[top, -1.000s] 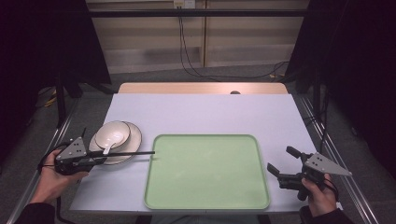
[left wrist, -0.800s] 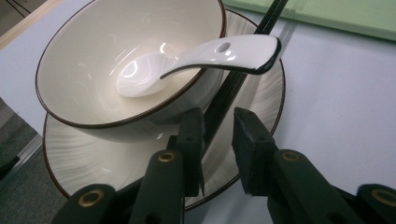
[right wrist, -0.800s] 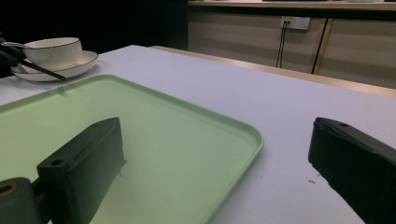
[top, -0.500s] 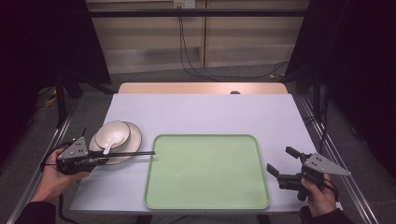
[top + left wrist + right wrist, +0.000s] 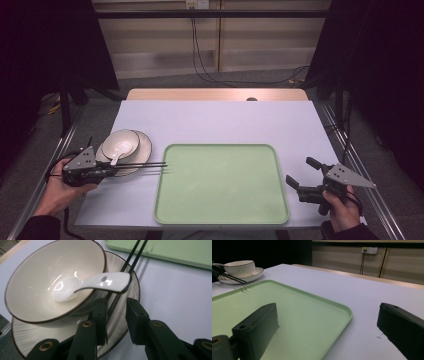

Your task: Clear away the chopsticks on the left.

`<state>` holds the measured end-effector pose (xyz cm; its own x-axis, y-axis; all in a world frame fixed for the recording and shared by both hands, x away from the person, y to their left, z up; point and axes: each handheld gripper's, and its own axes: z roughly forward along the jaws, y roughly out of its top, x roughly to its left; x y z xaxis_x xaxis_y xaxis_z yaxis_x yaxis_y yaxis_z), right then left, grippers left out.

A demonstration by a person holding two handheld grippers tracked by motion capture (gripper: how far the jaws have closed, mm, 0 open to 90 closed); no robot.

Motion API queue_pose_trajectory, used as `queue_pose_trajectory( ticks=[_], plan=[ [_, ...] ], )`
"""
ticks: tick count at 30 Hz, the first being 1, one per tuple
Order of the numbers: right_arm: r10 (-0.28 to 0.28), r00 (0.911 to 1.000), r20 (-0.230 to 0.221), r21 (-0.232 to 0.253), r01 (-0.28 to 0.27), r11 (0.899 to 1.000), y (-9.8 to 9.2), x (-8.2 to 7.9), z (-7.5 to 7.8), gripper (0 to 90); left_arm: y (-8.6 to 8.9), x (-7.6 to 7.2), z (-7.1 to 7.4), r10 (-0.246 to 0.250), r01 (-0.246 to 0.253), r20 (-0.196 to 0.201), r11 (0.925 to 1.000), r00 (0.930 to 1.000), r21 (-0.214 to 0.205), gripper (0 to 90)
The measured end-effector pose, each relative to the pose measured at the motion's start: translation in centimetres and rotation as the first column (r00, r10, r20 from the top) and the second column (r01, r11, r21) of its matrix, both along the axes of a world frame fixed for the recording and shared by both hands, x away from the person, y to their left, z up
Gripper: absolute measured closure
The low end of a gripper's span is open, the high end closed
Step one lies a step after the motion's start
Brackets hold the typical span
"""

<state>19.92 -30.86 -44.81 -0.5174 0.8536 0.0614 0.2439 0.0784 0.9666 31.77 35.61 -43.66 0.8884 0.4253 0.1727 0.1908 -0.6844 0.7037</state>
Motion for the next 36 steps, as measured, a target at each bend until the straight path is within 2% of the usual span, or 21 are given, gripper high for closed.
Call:
queue_pose_trajectory(
  ticks=[5,8,9,10,12,13,14,15,17,18,20,23,24,26,27,28,30,31,32,36],
  plan=[
    [-0.006,1.0000,-0.001,0.002,0.006,1.000,0.0,0.0,0.0,3.0,0.3,0.0,-0.5,0.004,-0.004,-0.007,0.9998,1.0000,0.017,68.7],
    [-0.003,1.0000,-0.006,0.001,0.003,1.000,0.0,0.1,-0.1,3.1,0.1,0.1,-0.6,0.007,-0.007,-0.002,0.9999,1.0000,0.011,68.6],
    [-0.003,1.0000,-0.005,0.001,0.003,1.000,0.0,0.1,-0.1,3.1,0.1,0.2,-0.6,-0.002,0.002,-0.003,0.9997,1.0000,0.023,68.8],
    [0.010,0.9999,-0.005,-0.006,-0.010,1.000,0.1,0.0,-0.1,3.1,-0.1,0.2,-0.6,-0.010,0.010,-0.018,0.9999,0.9998,0.005,70.3],
    [0.010,1.0000,-0.002,-0.006,-0.010,1.000,0.1,0.1,-0.1,3.1,-0.3,0.3,-0.5,-0.020,0.020,-0.010,0.9994,0.9998,0.027,70.3],
    [0.010,0.9999,-0.005,0.001,-0.010,1.000,0.2,0.0,-0.1,3.1,-0.4,0.3,-0.5,-0.022,0.022,-0.020,0.9994,0.9996,0.027,70.8],
    [0.006,1.0000,-0.004,-0.003,-0.006,1.000,0.2,0.1,-0.1,3.1,-0.5,0.4,-0.4,-0.027,0.027,-0.016,0.9984,0.9995,0.049,72.4],
    [0.012,0.9999,-0.005,-0.009,-0.012,1.000,0.0,0.1,-0.1,3.1,-0.8,0.5,-0.5,-0.017,0.018,-0.027,0.9989,0.9995,0.044,73.1],
    [0.011,0.9999,-0.005,-0.007,-0.011,1.000,0.0,0.1,-0.1,3.1,-0.8,0.5,-0.6,-0.018,0.019,-0.024,0.9986,0.9995,0.049,73.4],
    [0.010,0.9999,-0.006,-0.005,-0.010,1.000,0.1,0.1,-0.1,3.1,-1.0,0.7,-0.7,-0.027,0.029,-0.039,0.9978,0.9989,0.059,75.5],
    [0.010,0.9999,-0.007,-0.006,-0.010,1.000,0.1,0.1,-0.1,3.1,-1.2,0.8,-0.7,-0.031,0.033,-0.046,0.9981,0.9985,0.051,76.5],
    [0.015,0.9999,-0.007,-0.010,-0.015,1.000,0.1,0.1,-0.1,3.0,-1.4,1.0,-0.7,-0.045,0.050,-0.059,0.9962,0.9972,0.071,77.9],
    [0.011,0.9999,-0.006,-0.011,-0.011,1.000,0.1,0.1,-0.2,3.1,-1.5,1.1,-0.8,-0.044,0.047,-0.060,0.9971,0.9972,0.060,80.7],
    [0.010,0.9999,-0.006,-0.010,-0.010,1.000,0.1,0.1,-0.1,3.1,-1.5,1.2,-0.6,-0.066,0.073,-0.085,0.9948,0.9942,0.072,83.4],
    [0.015,0.9999,-0.009,-0.008,-0.015,1.000,0.1,0.1,-0.2,3.1,-1.5,1.2,-0.6,-0.048,0.055,-0.102,0.9968,0.9936,0.059,85.3],
    [0.011,0.9999,-0.009,-0.007,-0.011,1.000,0.1,0.1,-0.2,3.1,-1.4,1.4,-0.6,-0.055,0.062,-0.115,0.9963,0.9918,0.060,85.4],
    [0.011,0.9999,-0.012,-0.007,-0.011,1.000,0.1,0.1,-0.2,3.1,-1.3,1.5,-0.6,-0.054,0.061,-0.113,0.9964,0.9921,0.059,85.6],
    [0.008,0.9999,-0.012,-0.006,-0.008,1.000,0.1,0.1,-0.2,3.1,-1.3,1.5,-0.7,-0.043,0.048,-0.117,0.9980,0.9922,0.040,85.7],
    [0.008,0.9999,-0.012,-0.006,-0.008,1.000,0.1,0.1,-0.2,3.1,-1.3,1.5,-0.7,-0.043,0.048,-0.117,0.9980,0.9922,0.040,85.8],
    [0.009,0.9999,-0.014,-0.006,-0.009,1.000,0.1,0.1,-0.2,3.1,-1.2,1.4,-0.4,-0.037,0.042,-0.147,0.9986,0.9884,0.032,86.0]
  ],
)
